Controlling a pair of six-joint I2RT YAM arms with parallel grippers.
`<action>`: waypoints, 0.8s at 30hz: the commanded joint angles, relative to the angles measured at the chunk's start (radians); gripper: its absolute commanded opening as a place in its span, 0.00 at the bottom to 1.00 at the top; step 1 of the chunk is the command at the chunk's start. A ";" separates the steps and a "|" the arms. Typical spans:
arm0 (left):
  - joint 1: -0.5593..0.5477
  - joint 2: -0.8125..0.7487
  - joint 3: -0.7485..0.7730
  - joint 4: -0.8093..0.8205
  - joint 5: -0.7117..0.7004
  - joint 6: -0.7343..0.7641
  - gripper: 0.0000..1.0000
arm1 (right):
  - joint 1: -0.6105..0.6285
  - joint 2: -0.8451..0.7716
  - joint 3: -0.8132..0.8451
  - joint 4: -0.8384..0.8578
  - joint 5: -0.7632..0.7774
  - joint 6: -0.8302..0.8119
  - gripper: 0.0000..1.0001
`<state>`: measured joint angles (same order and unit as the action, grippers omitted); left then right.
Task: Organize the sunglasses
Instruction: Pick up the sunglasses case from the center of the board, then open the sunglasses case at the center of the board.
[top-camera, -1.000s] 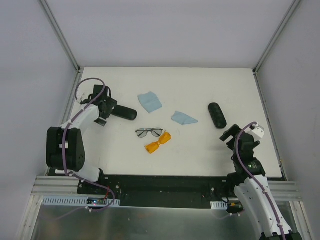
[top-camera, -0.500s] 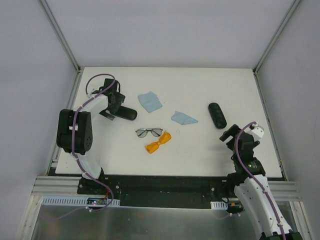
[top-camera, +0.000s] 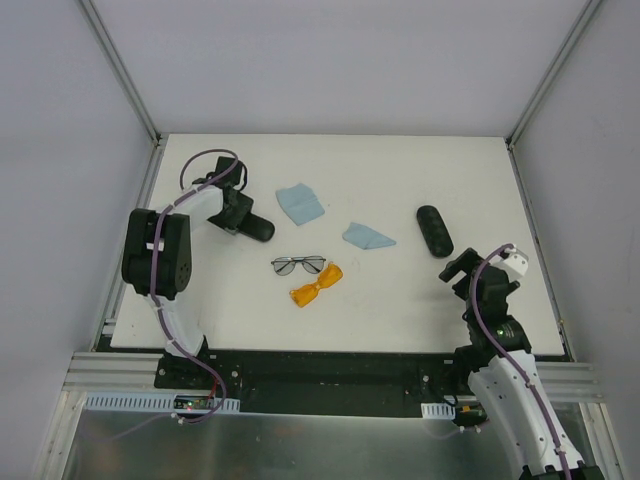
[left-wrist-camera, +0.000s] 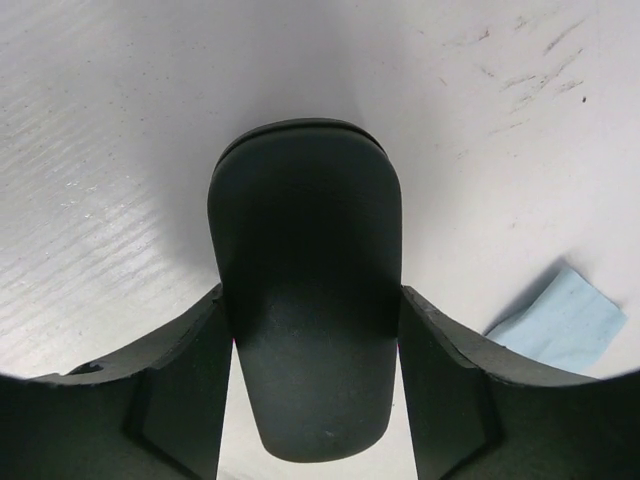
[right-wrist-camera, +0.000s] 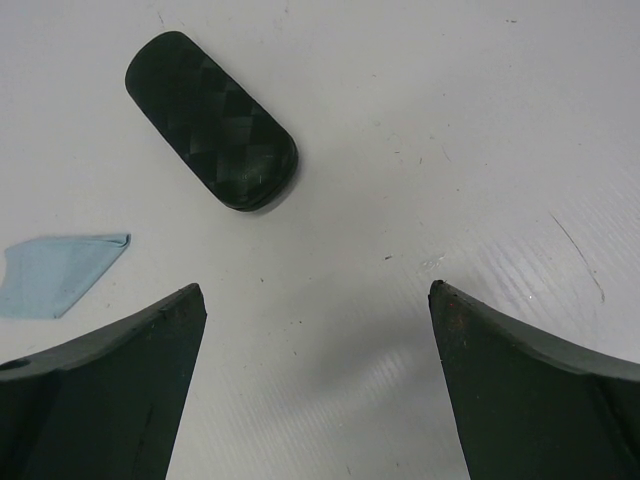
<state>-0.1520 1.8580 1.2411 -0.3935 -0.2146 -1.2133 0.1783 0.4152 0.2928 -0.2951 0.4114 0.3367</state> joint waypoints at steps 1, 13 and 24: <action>-0.020 -0.095 0.009 -0.024 0.021 0.066 0.29 | -0.003 0.025 0.026 0.034 -0.005 -0.008 0.96; -0.104 -0.419 -0.225 0.382 0.682 0.483 0.35 | 0.000 0.148 -0.023 0.384 -0.579 -0.104 0.96; -0.256 -0.608 -0.531 1.095 1.107 0.301 0.36 | 0.090 0.367 0.080 0.848 -1.218 0.206 0.96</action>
<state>-0.3618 1.2850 0.7372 0.3073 0.6918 -0.8162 0.2264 0.7208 0.2897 0.2512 -0.5056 0.3653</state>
